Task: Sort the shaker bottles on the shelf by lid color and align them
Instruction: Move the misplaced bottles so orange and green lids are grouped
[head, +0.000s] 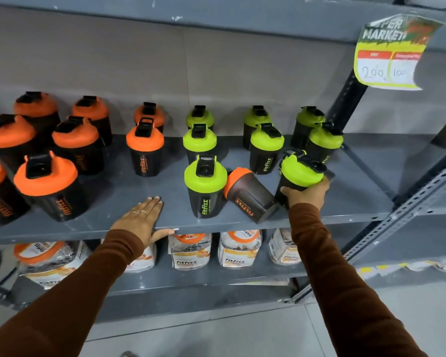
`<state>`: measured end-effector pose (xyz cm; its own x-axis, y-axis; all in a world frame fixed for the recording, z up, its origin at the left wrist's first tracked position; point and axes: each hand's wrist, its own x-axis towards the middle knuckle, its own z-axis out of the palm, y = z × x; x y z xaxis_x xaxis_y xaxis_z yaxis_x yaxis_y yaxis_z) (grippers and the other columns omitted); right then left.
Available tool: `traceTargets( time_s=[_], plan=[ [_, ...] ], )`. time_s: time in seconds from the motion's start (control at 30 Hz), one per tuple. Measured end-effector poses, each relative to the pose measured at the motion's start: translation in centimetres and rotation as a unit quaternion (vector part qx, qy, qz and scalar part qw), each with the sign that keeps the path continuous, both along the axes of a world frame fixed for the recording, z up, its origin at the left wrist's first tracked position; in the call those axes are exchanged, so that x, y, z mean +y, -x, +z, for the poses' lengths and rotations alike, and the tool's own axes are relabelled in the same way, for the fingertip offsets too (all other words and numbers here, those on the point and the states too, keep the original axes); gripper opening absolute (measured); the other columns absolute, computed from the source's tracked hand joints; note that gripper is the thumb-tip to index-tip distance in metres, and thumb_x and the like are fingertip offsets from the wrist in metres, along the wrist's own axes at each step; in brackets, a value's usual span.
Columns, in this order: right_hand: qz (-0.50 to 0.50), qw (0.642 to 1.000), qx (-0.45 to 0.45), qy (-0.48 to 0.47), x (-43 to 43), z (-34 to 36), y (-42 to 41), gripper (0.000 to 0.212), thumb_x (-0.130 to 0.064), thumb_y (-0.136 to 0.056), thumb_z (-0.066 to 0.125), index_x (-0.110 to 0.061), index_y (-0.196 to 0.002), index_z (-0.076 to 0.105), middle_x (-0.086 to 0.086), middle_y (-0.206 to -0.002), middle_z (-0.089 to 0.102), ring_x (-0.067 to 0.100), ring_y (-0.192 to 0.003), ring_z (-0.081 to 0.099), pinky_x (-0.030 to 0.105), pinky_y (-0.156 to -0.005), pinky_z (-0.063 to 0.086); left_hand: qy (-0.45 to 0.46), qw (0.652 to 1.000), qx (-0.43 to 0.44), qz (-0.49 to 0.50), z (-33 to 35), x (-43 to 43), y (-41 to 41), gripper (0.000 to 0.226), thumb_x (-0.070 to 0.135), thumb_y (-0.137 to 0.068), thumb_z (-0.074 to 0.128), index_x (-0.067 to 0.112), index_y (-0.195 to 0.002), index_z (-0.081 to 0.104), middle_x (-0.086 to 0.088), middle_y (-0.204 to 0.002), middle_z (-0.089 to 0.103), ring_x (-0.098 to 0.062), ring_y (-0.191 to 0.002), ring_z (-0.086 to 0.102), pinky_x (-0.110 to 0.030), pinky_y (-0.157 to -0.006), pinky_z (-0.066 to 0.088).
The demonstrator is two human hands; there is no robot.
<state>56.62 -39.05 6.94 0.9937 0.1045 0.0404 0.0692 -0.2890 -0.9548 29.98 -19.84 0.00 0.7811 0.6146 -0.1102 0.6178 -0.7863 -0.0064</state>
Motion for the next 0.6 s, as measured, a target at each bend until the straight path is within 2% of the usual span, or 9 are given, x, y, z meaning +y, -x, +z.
traceTargets(
  time_s=[0.07,0.13,0.2,0.23,0.3,0.37,0.4,0.5,0.6],
  plan=[
    [-0.039,0.997,-0.067,0.009,-0.2,-0.2,1.3,0.085,-0.006,-0.061,0.077,0.0,-0.132,0.031,0.024,-0.136,0.041,0.038,-0.129,0.036,0.037,-0.11,0.024,-0.003,1.0,0.002,-0.001,-0.1,0.0,0.0,0.084,0.063,-0.082,0.03,0.013,-0.144,0.004,-0.007,-0.155,0.004,-0.019,-0.143,0.008,-0.031,-0.117,0.008],
    [-0.05,0.974,-0.219,0.029,-0.3,-0.8,3.7,0.087,-0.016,-0.062,0.066,0.006,-0.135,0.024,0.028,-0.141,0.031,0.037,-0.133,0.023,0.036,-0.112,0.011,-0.002,1.0,0.005,-0.001,-0.2,0.1,-0.1,0.084,0.063,-0.082,0.03,0.013,-0.144,0.004,-0.007,-0.155,0.004,-0.02,-0.143,0.008,-0.032,-0.117,0.008],
    [0.048,0.927,-0.369,0.055,-0.2,-1.1,6.3,0.08,-0.019,-0.062,0.056,0.005,-0.133,0.028,0.021,-0.141,0.031,0.032,-0.131,0.02,0.035,-0.112,0.011,-0.001,1.0,0.006,0.001,-0.2,0.1,-0.1,0.083,0.064,-0.082,0.029,0.013,-0.143,0.003,-0.006,-0.155,0.004,-0.02,-0.143,0.007,-0.032,-0.118,0.008],
    [0.118,0.9,-0.412,0.086,0.1,-1.1,7.2,0.075,-0.016,-0.063,0.056,0.001,-0.131,0.032,0.015,-0.138,0.032,0.031,-0.131,0.02,0.035,-0.113,0.015,-0.001,1.0,0.007,0.002,-0.2,0.2,-0.1,0.083,0.064,-0.082,0.029,0.013,-0.143,0.003,-0.006,-0.155,0.004,-0.02,-0.143,0.007,-0.032,-0.118,0.008],
    [0.229,0.848,-0.438,0.192,1.2,-1.3,8.1,0.075,-0.009,-0.061,0.065,-0.003,-0.13,0.037,0.014,-0.138,0.038,0.034,-0.133,0.025,0.039,-0.113,0.022,-0.002,1.0,0.011,0.005,-0.2,0.2,-0.1,0.083,0.063,-0.083,0.029,0.013,-0.143,0.003,-0.006,-0.155,0.003,-0.02,-0.143,0.006,-0.032,-0.118,0.007],
    [0.267,0.807,-0.419,0.32,2.4,-2.0,8.0,0.087,-0.014,-0.061,0.074,-0.001,-0.135,0.03,0.021,-0.143,0.037,0.041,-0.136,0.025,0.048,-0.113,0.023,-0.003,1.0,0.01,0.009,-0.3,0.1,-0.1,0.083,0.063,-0.083,0.028,0.013,-0.143,0.002,-0.006,-0.155,0.003,-0.02,-0.143,0.006,-0.032,-0.117,0.007],
    [0.261,0.799,-0.39,0.375,2.9,-2.5,7.9,0.091,-0.017,-0.064,0.075,-0.001,-0.138,0.024,0.022,-0.145,0.033,0.043,-0.136,0.024,0.05,-0.113,0.022,-0.005,1.0,0.009,0.011,-0.3,0.0,-0.1,0.083,0.064,-0.083,0.028,0.013,-0.143,0.003,-0.006,-0.155,0.004,-0.02,-0.143,0.006,-0.032,-0.117,0.007],
    [0.227,0.82,-0.347,0.394,3.6,-3.1,6.8,0.089,-0.011,-0.066,0.073,-0.001,-0.139,0.023,0.025,-0.14,0.038,0.044,-0.124,0.039,0.049,-0.105,0.033,-0.003,1.0,0.003,0.018,-0.4,-0.2,-0.1,0.082,0.063,-0.083,0.028,0.013,-0.143,0.003,-0.006,-0.155,0.004,-0.019,-0.143,0.006,-0.032,-0.117,0.007],
    [0.214,0.886,-0.271,0.309,3.9,-2.1,5.6,0.087,-0.016,-0.071,0.072,-0.001,-0.139,0.02,0.022,-0.14,0.037,0.04,-0.125,0.038,0.045,-0.106,0.032,-0.007,1.0,0.009,0.02,-0.3,-0.1,-0.1,0.082,0.064,-0.083,0.027,0.014,-0.143,0.002,-0.005,-0.156,0.003,-0.019,-0.143,0.005,-0.032,-0.117,0.007]
  ],
)
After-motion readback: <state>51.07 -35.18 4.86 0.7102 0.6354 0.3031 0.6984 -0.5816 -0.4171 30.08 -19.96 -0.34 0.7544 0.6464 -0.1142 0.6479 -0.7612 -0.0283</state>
